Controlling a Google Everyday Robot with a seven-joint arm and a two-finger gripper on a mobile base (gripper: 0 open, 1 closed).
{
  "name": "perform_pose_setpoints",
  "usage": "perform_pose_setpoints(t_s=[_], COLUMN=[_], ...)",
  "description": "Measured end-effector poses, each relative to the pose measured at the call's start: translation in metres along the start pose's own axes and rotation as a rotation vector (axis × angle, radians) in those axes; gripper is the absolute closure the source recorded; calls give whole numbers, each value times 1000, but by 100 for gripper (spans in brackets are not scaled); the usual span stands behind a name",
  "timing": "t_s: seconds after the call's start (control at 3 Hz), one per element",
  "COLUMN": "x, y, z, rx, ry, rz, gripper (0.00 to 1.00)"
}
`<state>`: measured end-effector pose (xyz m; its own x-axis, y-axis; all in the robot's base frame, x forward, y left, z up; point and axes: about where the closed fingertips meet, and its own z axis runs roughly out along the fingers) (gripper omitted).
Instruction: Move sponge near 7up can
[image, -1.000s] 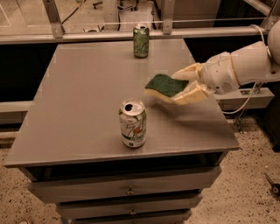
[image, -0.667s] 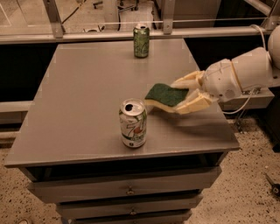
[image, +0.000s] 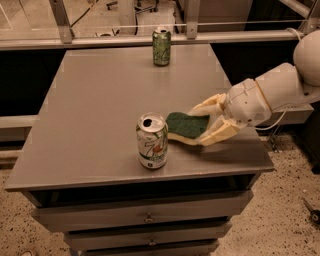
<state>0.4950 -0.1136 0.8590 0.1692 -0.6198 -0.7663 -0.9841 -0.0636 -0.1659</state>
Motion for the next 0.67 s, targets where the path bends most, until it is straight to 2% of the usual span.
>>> perform_pose_setpoints(t_s=[0.67], x=[3], y=[13], z=[7], rx=[-68], ry=[11], rz=[-25], gripper=[38])
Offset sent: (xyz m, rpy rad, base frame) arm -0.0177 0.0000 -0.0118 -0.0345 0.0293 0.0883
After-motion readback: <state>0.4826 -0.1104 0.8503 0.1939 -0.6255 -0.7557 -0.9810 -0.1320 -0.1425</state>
